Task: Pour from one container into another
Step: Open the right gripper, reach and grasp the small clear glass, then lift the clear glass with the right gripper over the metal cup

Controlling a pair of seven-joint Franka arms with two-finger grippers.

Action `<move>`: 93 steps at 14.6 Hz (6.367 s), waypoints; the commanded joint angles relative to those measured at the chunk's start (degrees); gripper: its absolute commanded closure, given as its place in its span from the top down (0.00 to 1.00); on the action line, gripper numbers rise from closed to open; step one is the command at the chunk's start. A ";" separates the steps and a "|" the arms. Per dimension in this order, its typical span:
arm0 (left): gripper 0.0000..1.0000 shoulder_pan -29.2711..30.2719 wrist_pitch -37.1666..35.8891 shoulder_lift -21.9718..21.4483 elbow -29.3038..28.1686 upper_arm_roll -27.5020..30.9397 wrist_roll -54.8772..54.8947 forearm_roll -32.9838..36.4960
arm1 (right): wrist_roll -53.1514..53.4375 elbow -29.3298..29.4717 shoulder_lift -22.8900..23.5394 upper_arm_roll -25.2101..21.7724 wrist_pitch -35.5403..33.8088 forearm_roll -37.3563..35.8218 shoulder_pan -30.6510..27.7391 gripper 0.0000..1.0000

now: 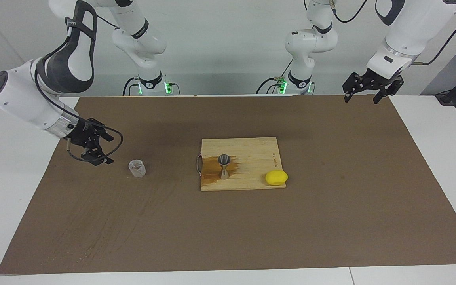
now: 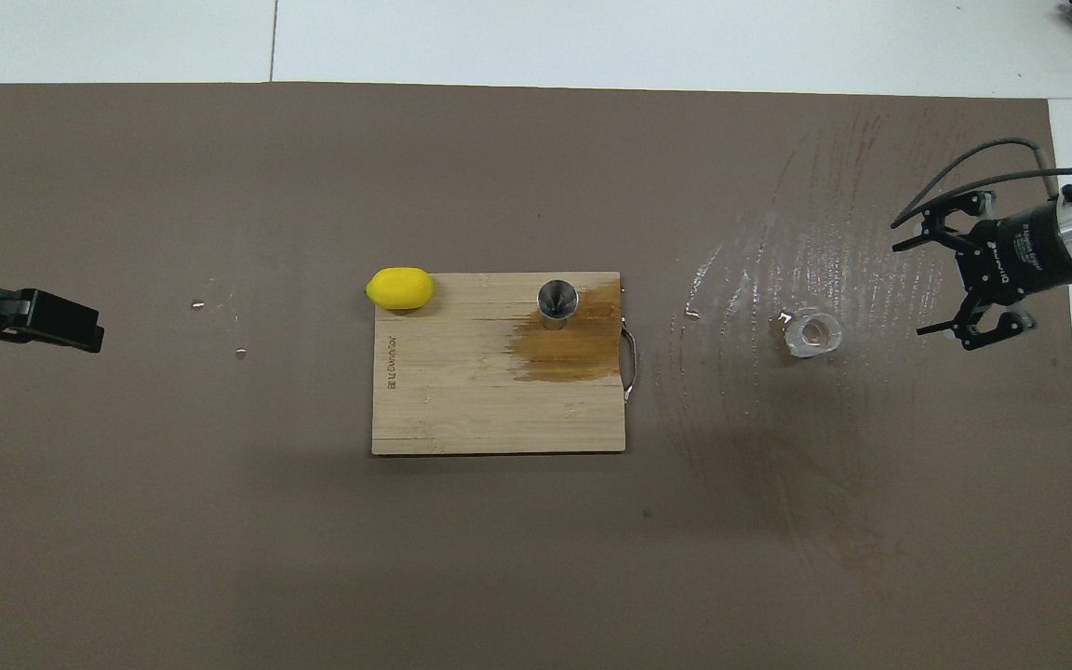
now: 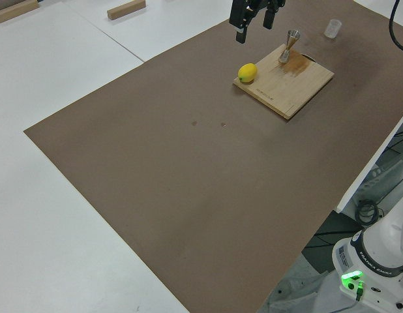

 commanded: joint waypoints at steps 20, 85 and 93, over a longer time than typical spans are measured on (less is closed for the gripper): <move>1.00 0.54 -0.63 -0.98 -0.82 -0.14 0.45 -0.13 | -11.69 -11.85 8.88 0.69 6.47 17.68 -6.94 1.00; 1.00 0.54 -0.63 -0.98 -0.82 -0.14 0.54 -0.13 | 41.13 4.84 7.38 1.04 19.93 -12.37 32.61 0.00; 1.00 0.54 -0.63 -0.98 -0.82 -0.23 0.54 -0.13 | 43.50 6.17 8.26 0.96 19.04 -21.42 36.56 0.00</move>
